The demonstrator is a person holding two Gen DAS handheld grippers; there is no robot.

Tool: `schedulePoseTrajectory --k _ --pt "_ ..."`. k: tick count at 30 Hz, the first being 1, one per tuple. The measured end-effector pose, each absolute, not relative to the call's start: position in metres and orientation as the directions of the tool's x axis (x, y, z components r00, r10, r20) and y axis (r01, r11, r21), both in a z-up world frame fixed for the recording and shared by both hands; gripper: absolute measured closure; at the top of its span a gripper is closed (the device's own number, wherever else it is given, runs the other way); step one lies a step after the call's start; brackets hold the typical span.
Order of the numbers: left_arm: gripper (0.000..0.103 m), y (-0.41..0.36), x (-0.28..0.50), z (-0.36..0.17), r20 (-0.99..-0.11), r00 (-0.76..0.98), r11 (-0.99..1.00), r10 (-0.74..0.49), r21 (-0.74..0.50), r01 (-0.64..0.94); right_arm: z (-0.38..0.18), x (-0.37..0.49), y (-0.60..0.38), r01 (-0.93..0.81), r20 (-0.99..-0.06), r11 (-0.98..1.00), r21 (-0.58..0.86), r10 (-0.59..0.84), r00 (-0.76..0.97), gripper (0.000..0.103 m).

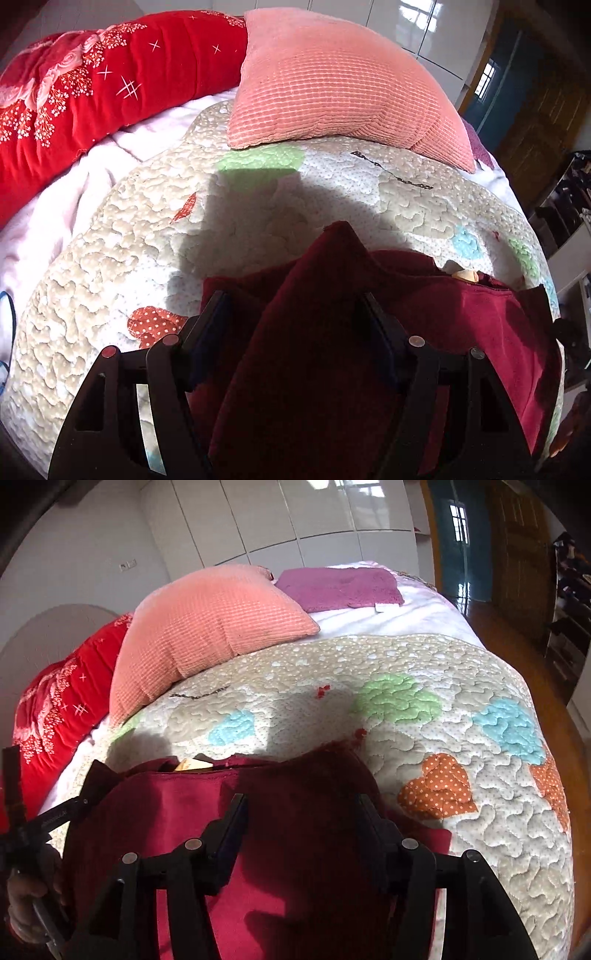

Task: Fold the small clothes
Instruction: 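Lift the hem and fold it over toward the collar with both grippers, then open both grippers and press the folded hem flat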

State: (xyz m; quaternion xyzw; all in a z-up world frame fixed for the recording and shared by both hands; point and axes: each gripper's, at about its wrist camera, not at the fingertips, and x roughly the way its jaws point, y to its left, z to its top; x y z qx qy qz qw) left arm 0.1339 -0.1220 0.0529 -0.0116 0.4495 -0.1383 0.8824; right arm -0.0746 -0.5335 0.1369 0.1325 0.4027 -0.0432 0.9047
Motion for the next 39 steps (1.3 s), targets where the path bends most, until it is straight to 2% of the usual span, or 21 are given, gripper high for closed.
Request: schedulePoseTrajectory --k 4,9,15,20,23,24,25,28,33,39 --pt "0.032 -0.115 0.102 0.069 -0.759 0.592 0.954 -0.271 -0.130 0.270 0.146 -0.117 -0.521 0.166 -0.728 0.970 0.177 0.016 0.685 0.047" --pt "0.032 -0.109 0.068 0.075 -0.757 0.593 0.952 -0.274 -0.125 0.281 0.099 -0.116 -0.522 0.207 -0.822 0.975 0.082 -0.051 0.568 0.046" --pt "0.032 -0.101 0.034 0.077 -0.762 0.599 0.953 -0.245 -0.076 0.294 0.135 -0.130 -0.513 0.213 -0.779 0.959 0.189 0.014 0.627 0.046" --pt "0.032 -0.081 0.015 0.066 -0.764 0.597 0.958 -0.245 -0.098 0.268 0.148 -0.127 -0.475 0.112 -0.745 0.966 0.232 0.102 0.659 0.046" --pt "0.032 -0.070 0.015 0.055 -0.767 0.593 0.962 -0.244 -0.113 0.250 0.142 -0.113 -0.444 0.034 -0.740 0.974 0.223 0.147 0.657 0.051" --pt "0.032 -0.067 0.017 0.052 -0.771 0.588 0.963 -0.244 -0.118 0.244 0.140 -0.106 -0.432 0.010 -0.741 0.976 0.217 0.158 0.653 0.060" --pt "0.032 -0.064 0.019 0.049 -0.775 0.581 0.963 -0.248 -0.130 0.238 0.138 -0.098 -0.422 -0.006 -0.740 0.976 0.218 0.169 0.651 0.061" --pt "0.032 -0.055 0.027 0.041 -0.775 0.563 0.955 -0.288 -0.189 0.228 0.133 -0.070 -0.393 -0.053 -0.729 0.968 0.246 0.220 0.648 0.061" --pt "0.032 -0.046 0.037 0.032 -0.779 0.517 0.934 -0.355 -0.276 0.225 0.123 -0.011 -0.336 -0.153 -0.742 0.967 0.202 0.253 0.621 0.061" --pt "0.032 -0.044 0.043 0.029 -0.778 0.497 0.923 -0.385 -0.307 0.233 0.085 0.058 -0.296 -0.144 -0.791 0.974 0.175 0.226 0.568 0.061"
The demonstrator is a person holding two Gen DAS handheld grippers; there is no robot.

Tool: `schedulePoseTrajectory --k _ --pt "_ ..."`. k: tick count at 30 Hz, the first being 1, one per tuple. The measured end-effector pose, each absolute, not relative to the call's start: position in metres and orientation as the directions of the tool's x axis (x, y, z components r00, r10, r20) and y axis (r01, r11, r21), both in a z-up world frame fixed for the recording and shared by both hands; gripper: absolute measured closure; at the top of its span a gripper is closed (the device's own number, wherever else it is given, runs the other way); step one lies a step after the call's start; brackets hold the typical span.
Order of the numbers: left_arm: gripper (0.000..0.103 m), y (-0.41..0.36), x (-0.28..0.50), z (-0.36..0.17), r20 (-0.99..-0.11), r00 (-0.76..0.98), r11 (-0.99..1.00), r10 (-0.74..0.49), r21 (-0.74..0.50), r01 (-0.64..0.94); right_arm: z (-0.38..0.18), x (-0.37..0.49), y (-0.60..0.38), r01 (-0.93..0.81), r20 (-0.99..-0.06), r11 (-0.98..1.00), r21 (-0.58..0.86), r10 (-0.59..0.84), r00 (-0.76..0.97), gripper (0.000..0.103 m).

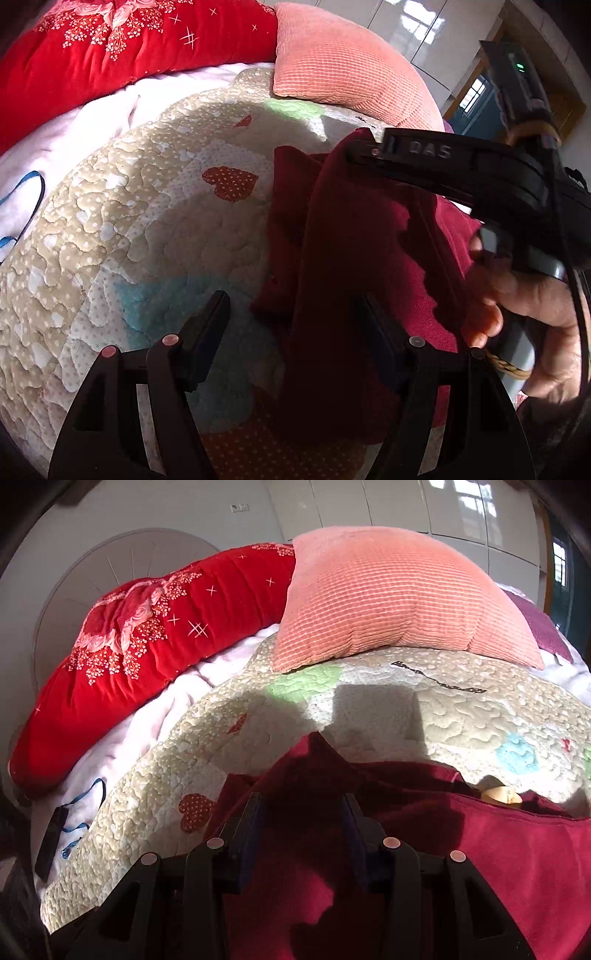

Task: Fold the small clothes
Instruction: 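Open both grippers and press the folded hem flat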

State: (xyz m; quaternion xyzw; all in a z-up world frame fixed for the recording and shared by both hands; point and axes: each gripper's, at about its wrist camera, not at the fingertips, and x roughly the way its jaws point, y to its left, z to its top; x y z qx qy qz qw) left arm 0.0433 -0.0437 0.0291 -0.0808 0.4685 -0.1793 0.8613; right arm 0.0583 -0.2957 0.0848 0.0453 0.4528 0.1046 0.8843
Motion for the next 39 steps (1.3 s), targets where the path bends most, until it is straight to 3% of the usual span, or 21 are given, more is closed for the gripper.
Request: schedulePoseTrajectory --k 7,19,29,39 --pt "0.031 -0.042 0.048 0.027 -0.779 0.495 0.922 -0.386 -0.313 0.226 0.062 0.083 -0.289 -0.141 -0.837 0.974 0.178 0.226 0.499 0.060" --pt "0.031 -0.045 0.045 0.028 -0.776 0.508 0.928 -0.373 -0.297 0.226 0.108 -0.026 -0.343 -0.119 -0.765 0.968 0.219 0.246 0.595 0.057" --pt "0.031 -0.041 0.039 0.034 -0.752 0.512 0.909 -0.416 -0.336 0.245 0.094 -0.086 -0.401 0.011 -0.780 0.979 0.204 0.156 0.606 0.057" --pt "0.031 -0.052 0.035 0.032 -0.755 0.525 0.918 -0.392 -0.286 0.274 0.092 -0.115 -0.413 0.008 -0.752 0.967 0.253 0.191 0.631 0.053"
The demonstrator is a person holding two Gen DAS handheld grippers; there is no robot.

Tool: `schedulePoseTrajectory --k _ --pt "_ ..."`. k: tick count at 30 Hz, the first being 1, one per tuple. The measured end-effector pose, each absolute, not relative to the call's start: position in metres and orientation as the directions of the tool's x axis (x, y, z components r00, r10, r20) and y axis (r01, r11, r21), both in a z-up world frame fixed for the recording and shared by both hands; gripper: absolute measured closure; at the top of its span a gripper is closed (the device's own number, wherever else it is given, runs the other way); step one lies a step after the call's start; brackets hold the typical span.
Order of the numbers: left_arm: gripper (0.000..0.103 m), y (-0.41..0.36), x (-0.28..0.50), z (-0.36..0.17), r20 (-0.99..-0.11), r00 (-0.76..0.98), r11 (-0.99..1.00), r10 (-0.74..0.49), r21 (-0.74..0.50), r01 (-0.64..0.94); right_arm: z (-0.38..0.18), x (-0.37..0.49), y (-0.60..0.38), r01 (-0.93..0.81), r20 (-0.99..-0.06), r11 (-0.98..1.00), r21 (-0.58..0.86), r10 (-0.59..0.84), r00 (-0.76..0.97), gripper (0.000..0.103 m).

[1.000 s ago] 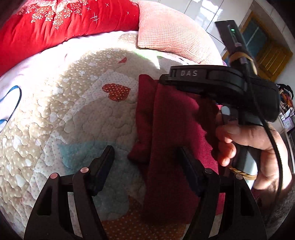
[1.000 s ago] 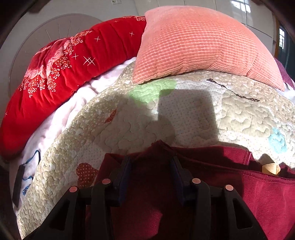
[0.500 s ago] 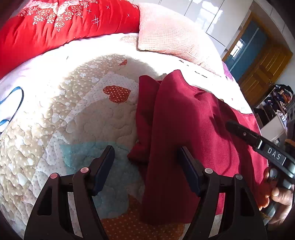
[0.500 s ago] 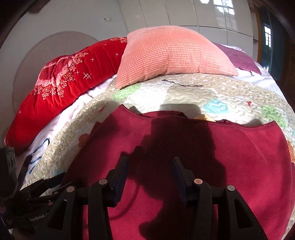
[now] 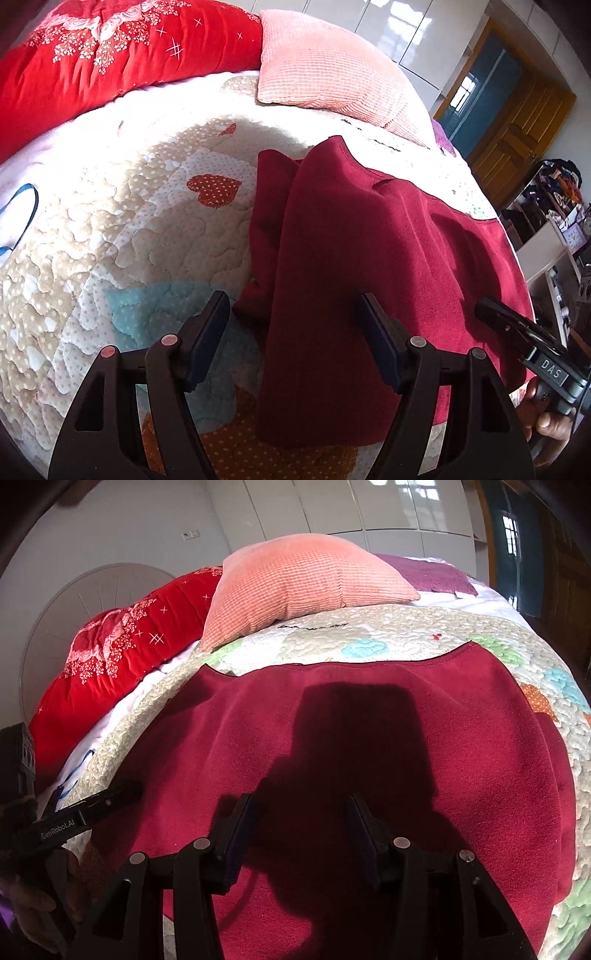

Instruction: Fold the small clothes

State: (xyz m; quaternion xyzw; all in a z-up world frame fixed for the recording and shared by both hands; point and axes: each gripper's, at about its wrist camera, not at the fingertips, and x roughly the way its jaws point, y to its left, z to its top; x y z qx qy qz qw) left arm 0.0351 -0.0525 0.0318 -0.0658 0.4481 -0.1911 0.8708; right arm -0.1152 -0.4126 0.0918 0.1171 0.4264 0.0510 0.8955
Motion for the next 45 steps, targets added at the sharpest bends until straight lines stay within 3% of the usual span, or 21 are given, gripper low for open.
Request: schedulePoseTrajectory --k 11,18,27,33,37,45 --pt "0.031 -0.052 0.035 0.034 -0.750 0.521 0.912 -0.407 -0.303 0.277 0.107 -0.153 -0.437 0.129 -0.711 0.970 0.204 0.056 0.701 0.053" --pt "0.031 -0.046 0.029 0.047 -0.692 0.551 0.885 -0.466 -0.363 0.294 0.094 -0.163 -0.470 0.245 -0.735 0.953 0.176 -0.038 0.677 0.053" --pt "0.031 -0.060 0.024 0.040 -0.726 0.550 0.907 -0.414 -0.277 0.317 0.104 -0.182 -0.477 0.268 -0.726 0.939 0.216 -0.029 0.687 0.052" --pt "0.031 -0.061 0.017 0.043 -0.720 0.554 0.904 -0.418 -0.271 0.330 0.095 -0.177 -0.464 0.249 -0.771 0.963 0.103 -0.081 0.631 0.052" --pt "0.031 -0.063 0.014 0.045 -0.719 0.553 0.902 -0.421 -0.266 0.341 0.103 -0.178 -0.456 0.229 -0.768 0.958 0.170 -0.017 0.640 0.051" --pt "0.031 -0.059 0.012 0.048 -0.715 0.551 0.899 -0.430 -0.282 0.336 0.107 -0.163 -0.432 0.193 -0.763 0.968 0.162 -0.001 0.646 0.051"
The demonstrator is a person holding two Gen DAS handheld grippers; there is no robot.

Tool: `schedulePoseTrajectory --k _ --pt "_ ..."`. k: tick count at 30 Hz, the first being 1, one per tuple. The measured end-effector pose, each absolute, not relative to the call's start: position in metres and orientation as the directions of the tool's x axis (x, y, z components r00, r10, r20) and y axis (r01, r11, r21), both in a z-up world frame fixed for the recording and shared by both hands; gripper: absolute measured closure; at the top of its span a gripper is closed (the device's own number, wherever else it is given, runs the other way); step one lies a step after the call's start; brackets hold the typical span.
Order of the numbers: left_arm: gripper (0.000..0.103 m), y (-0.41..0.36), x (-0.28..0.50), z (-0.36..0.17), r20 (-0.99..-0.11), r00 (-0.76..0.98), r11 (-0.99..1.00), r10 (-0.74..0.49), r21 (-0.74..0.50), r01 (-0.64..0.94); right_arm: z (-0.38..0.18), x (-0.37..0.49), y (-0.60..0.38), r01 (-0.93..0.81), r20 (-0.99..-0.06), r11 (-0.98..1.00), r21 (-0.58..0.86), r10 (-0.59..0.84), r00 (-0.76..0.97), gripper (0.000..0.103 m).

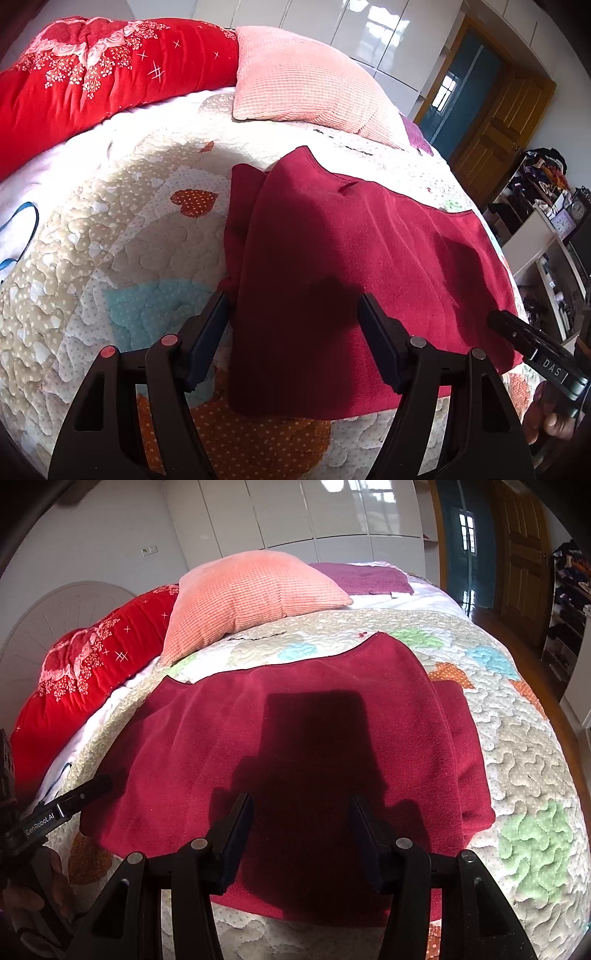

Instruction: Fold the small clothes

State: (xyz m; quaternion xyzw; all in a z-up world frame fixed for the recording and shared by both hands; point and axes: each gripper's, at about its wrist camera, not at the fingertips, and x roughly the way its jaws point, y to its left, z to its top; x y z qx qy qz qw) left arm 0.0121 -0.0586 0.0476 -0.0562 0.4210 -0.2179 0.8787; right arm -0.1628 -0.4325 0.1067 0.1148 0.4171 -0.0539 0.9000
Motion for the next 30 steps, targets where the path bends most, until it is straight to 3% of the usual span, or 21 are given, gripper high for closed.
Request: schedulePoseTrajectory --k 7,21,30 --pt "0.031 -0.057 0.016 0.044 -0.727 0.541 0.903 -0.423 -0.288 0.319 0.095 -0.146 -0.417 0.168 -0.805 0.975 0.147 0.019 0.593 0.051" --pt "0.031 -0.044 0.021 0.044 -0.733 0.534 0.906 -0.421 -0.308 0.292 0.104 -0.110 -0.364 0.015 -0.777 0.977 0.211 0.158 0.609 0.048" --pt "0.031 -0.023 0.032 0.036 -0.751 0.500 0.902 -0.431 -0.372 0.218 0.087 -0.050 -0.348 0.009 -0.810 0.958 0.286 0.237 0.536 0.037"
